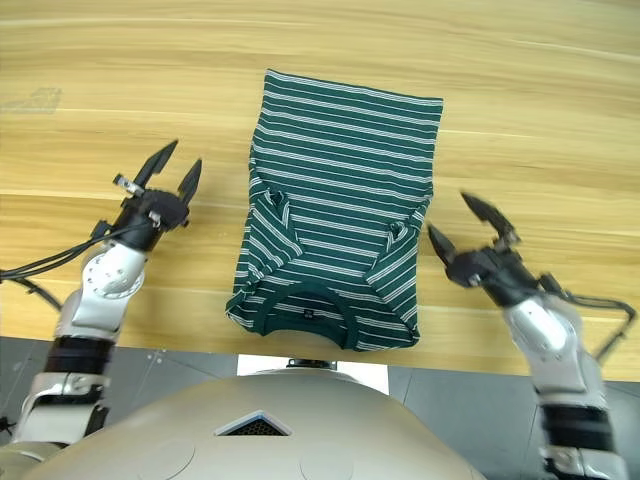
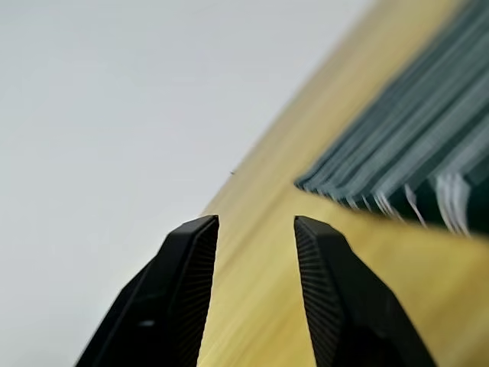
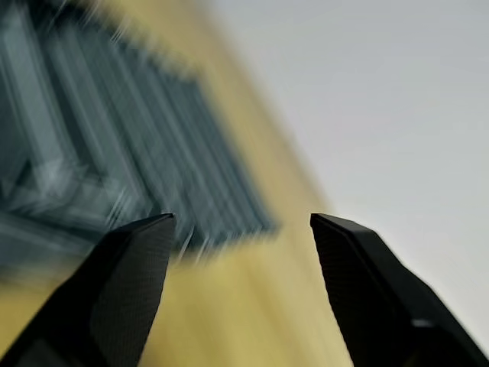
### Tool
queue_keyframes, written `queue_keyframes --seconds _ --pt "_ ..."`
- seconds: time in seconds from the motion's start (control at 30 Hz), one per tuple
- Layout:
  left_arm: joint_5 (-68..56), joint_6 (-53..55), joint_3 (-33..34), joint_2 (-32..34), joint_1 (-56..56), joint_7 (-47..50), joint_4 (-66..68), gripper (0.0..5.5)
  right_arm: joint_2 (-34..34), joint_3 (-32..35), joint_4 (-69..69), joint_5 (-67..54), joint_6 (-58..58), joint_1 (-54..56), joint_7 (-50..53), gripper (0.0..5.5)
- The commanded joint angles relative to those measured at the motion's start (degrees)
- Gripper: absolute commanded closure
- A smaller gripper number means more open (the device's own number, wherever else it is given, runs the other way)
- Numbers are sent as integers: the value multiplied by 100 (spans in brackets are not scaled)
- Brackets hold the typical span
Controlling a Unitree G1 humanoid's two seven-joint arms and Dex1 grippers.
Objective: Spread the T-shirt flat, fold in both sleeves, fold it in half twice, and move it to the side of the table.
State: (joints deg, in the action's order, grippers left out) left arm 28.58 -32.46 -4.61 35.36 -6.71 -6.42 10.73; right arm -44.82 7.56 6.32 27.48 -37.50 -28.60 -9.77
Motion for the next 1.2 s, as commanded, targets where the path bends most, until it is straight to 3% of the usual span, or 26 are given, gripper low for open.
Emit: queue_keyframes --seconds 0.03,0.17,0.33,0.5,0.93,1.2 --pt "912 124 -83 969 -391 -201 110 366 -526 230 786 931 -261 65 954 223" --pt "961 119 -346 1827 -997 -1321 -466 366 -1082 -322 1173 1341 -1278 286 1155 223" --pt "83 -236 -913 2375 -1476 -2614 -1902 366 -1263 -989 1000 1197 -2234 706 904 223" --pt "-496 -371 -1163 2708 -1466 -3373 -2389 366 -1348 -1373 479 972 -2521 626 450 223" --pt "-728 -483 -1840 2415 -813 -4056 -2174 366 -2069 -1777 -354 -17 -2761 278 -818 223" --pt "-746 -558 -2066 2101 -484 -4026 -1763 366 -1774 -1996 -195 -47 -2750 578 -1113 223"
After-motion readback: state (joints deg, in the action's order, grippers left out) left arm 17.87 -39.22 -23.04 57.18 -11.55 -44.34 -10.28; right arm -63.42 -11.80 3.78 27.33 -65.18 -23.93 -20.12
